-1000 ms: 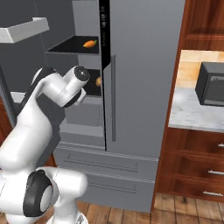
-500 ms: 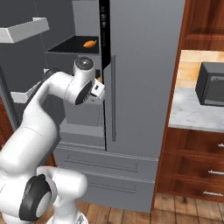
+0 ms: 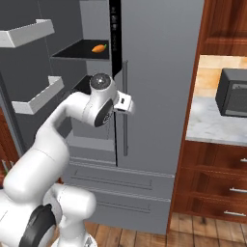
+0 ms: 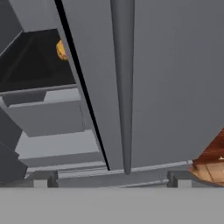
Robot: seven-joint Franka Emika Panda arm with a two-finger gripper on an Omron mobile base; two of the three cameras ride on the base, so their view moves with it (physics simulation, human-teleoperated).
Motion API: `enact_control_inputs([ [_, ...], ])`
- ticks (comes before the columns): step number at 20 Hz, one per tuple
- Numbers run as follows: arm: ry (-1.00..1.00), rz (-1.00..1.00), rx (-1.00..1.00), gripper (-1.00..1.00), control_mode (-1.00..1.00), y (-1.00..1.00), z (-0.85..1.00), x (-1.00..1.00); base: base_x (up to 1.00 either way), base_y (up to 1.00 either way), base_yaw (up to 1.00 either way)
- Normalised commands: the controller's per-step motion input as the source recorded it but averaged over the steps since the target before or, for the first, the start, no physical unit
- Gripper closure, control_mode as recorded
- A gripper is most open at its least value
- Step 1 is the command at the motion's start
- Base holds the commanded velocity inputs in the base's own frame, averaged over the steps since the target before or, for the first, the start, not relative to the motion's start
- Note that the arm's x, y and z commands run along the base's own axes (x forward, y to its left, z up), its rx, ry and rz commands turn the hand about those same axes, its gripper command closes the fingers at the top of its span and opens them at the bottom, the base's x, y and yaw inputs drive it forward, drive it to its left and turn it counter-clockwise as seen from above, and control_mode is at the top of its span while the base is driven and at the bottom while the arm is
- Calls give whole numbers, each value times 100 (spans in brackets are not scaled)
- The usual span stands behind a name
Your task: Open the fridge, remove the apple, carrot, and chicken drumstick, and place them on any counter.
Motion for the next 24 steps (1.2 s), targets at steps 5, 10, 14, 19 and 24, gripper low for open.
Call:
enact_control_inputs([
  [5,-16,0,-4,-100,-100,-32,-16,45,0,0,0],
  [10,-8,0,0,-100,-100,0,-1,70,0,0,0],
  [14,-1,0,0,-100,-100,-1,0,54,0,0,0],
  [19,0,0,0,-100,-100,-16,0,53,0,0,0],
  [24,0,0,0,-100,-100,-13,-8,66,0,0,0],
])
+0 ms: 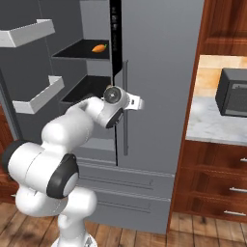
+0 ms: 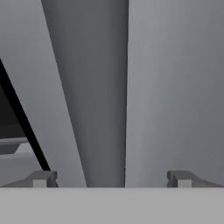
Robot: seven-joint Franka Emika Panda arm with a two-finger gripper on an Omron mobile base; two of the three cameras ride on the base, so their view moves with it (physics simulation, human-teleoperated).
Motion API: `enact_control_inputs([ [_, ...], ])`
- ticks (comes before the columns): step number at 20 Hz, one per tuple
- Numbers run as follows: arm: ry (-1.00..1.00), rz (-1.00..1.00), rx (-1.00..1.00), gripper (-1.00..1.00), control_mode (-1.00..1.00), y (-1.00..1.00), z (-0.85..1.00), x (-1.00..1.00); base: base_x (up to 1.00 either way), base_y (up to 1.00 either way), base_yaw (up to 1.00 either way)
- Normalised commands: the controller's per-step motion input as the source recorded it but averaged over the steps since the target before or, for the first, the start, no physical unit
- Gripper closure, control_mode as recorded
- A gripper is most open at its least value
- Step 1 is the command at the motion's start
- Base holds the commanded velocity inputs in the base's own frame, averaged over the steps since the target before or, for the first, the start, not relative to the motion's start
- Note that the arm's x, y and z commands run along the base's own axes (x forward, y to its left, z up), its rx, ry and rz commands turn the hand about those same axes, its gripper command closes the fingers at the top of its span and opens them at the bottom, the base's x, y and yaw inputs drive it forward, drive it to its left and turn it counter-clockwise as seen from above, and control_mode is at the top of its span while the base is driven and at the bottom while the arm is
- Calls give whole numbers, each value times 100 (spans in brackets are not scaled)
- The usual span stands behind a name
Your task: Open the fridge, remove the apple, carrot, and chicken drumstick, and place them on any counter.
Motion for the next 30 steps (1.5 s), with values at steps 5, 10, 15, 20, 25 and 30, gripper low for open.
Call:
enact_control_inputs([
  [5,-6,0,0,100,-100,-5,-12,28,0,0,0],
  [10,-14,-1,0,100,-100,-42,12,-21,0,0,0],
  [15,-13,-7,0,100,-100,-83,19,-73,0,0,0],
  [20,-13,-8,1,100,-100,-100,15,-100,0,0,0],
  [25,-14,-4,3,100,-100,-100,18,-100,0,0,0],
  [30,-9,-1,3,100,-100,-99,12,-100,0,0,0],
])
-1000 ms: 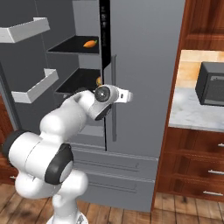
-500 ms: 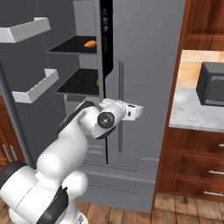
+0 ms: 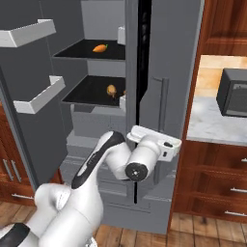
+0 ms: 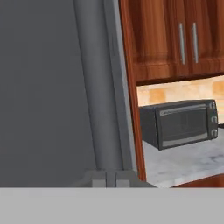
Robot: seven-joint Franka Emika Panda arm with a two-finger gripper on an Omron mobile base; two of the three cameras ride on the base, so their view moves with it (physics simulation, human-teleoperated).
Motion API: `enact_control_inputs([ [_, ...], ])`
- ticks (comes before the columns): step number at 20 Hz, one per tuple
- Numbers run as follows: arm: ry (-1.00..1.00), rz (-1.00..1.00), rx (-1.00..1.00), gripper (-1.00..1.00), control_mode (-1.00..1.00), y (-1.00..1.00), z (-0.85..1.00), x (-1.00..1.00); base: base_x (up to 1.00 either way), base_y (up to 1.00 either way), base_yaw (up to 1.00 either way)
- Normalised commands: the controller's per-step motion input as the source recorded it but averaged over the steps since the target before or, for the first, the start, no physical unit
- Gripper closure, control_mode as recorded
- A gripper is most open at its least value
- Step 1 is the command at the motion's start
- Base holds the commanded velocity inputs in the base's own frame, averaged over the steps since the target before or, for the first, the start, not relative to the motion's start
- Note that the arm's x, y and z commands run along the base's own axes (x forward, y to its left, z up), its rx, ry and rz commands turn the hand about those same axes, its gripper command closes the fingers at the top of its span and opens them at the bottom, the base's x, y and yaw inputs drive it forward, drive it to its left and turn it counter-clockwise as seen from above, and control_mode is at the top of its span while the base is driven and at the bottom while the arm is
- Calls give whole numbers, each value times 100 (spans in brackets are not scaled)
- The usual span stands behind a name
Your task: Open the fridge, remove the apple, carrot, and chicken drumstick, and place them on any counter.
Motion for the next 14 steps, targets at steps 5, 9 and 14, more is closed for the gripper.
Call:
enact_control_inputs([
  [5,-6,0,-1,-100,-100,15,14,-100,0,0,0],
  [9,-5,1,-18,-100,-100,100,28,-100,0,0,0],
  [14,2,8,-23,-100,-100,100,50,-30,0,0,0],
])
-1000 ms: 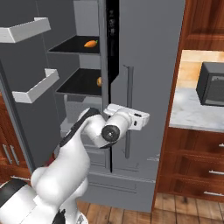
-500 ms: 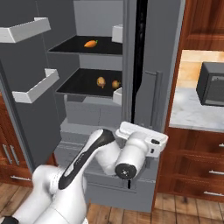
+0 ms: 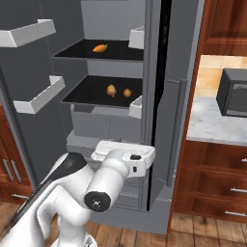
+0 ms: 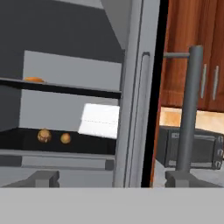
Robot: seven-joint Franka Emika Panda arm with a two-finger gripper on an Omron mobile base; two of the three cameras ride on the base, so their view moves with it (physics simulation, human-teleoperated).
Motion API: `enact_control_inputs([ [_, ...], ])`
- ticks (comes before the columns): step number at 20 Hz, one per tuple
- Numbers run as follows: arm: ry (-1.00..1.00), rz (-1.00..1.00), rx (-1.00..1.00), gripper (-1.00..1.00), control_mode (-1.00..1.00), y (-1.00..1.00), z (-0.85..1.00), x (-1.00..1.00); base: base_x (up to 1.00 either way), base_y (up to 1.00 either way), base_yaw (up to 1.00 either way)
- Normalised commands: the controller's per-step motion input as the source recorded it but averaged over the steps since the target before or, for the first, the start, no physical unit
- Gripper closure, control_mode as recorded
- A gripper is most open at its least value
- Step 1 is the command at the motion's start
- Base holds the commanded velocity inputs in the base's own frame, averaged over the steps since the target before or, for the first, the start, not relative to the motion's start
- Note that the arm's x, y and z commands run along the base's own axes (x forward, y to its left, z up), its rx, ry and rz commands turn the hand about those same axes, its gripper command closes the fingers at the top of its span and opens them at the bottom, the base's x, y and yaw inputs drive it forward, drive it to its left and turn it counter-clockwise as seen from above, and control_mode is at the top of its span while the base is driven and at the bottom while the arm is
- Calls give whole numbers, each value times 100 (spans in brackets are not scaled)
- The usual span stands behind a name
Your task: Open the fridge, remove the apple, carrot, and chicken drumstick, and place them on any counter.
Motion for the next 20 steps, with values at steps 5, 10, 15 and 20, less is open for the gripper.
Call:
enact_control_inputs([
  [5,13,2,-12,-100,-100,100,64,62,0,0,0],
  [10,19,0,-13,-100,-100,66,29,93,0,0,0],
  [15,33,-3,-7,-100,-100,7,0,100,0,0,0],
  [20,37,-6,-1,-100,-100,-13,0,100,0,0,0],
])
